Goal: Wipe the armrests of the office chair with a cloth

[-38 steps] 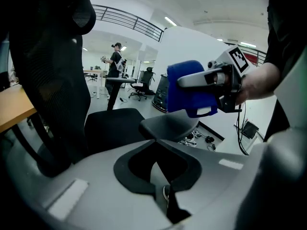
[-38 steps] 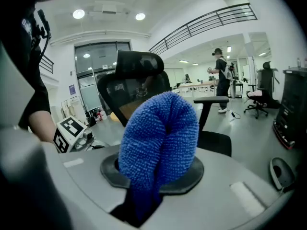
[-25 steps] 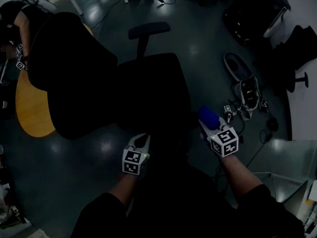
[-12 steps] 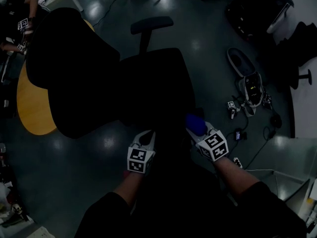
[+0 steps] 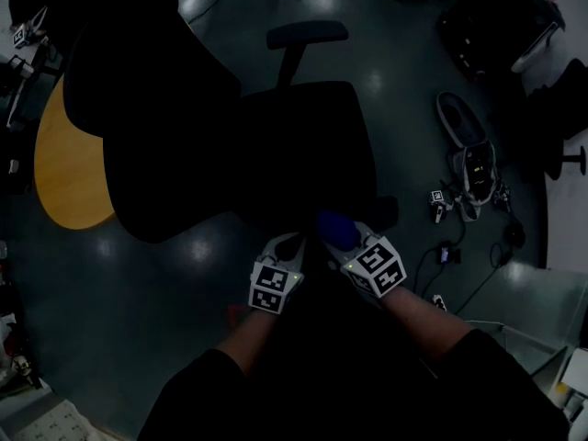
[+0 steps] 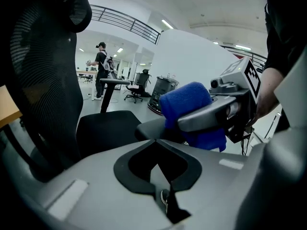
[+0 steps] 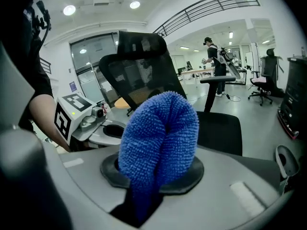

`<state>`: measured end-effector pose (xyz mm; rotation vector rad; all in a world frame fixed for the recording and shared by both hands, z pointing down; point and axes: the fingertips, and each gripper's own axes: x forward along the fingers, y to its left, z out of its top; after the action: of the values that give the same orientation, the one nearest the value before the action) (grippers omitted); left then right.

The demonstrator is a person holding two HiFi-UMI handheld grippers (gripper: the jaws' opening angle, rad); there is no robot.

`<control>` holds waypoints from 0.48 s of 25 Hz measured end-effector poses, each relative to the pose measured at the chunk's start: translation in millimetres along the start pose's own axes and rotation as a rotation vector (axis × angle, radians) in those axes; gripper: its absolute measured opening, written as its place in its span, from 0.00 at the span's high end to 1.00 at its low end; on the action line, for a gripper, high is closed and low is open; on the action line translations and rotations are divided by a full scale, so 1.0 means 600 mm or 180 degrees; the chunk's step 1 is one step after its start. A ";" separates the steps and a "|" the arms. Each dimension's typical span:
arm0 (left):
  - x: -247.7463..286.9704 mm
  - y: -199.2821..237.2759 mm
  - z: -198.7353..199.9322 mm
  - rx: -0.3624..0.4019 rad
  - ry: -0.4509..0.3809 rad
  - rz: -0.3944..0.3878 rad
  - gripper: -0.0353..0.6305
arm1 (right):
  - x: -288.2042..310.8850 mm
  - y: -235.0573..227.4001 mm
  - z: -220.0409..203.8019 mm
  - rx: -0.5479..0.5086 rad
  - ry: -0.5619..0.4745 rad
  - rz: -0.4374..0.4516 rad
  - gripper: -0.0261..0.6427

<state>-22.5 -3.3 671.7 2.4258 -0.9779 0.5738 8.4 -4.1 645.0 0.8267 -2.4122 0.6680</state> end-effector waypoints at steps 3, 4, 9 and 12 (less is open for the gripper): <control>0.000 0.005 -0.004 -0.0013 0.0015 -0.0011 0.92 | 0.026 0.018 0.014 -0.0046 0.0012 0.0091 0.80; -0.002 0.008 -0.006 -0.0023 0.0017 -0.0005 0.92 | 0.033 0.025 0.017 -0.0059 0.0014 0.0119 0.80; -0.025 0.034 -0.018 -0.0078 0.0034 0.0066 0.92 | 0.060 0.047 0.031 -0.0079 0.0029 0.0209 0.80; -0.043 0.058 -0.029 -0.0104 0.0049 0.0103 0.92 | 0.078 0.051 0.035 -0.0080 0.0052 0.0212 0.80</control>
<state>-68.5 -2.3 680.8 2.3775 -1.0140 0.5824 -50.0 -14.4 648.2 0.7310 -2.4376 0.6658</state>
